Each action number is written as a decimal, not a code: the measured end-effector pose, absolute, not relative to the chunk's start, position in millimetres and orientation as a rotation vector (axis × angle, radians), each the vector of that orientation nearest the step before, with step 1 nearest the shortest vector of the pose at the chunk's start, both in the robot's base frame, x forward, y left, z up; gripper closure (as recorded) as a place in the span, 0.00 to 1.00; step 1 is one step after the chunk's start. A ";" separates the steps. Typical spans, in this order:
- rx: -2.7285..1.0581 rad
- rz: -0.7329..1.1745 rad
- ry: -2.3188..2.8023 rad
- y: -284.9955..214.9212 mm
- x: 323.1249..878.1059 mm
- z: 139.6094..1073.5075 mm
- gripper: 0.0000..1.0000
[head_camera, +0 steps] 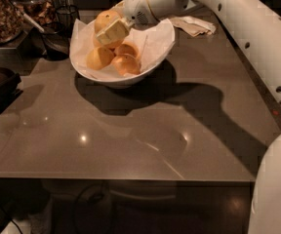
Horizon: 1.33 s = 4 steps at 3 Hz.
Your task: Pick orange from white bowl
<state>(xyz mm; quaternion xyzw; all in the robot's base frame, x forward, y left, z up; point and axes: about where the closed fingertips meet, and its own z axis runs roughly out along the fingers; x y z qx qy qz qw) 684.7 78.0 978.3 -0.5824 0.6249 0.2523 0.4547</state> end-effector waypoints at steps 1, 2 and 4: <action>-1.424 0.711 1.451 82.8 666.4 997.5 1.00; -1.422 0.721 1.444 85.0 664.6 999.1 1.00; -1.355 0.699 1.527 79.7 629.1 996.3 1.00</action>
Offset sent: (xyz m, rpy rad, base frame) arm -0.0162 0.0042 0.0170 0.0777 -0.0076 0.0550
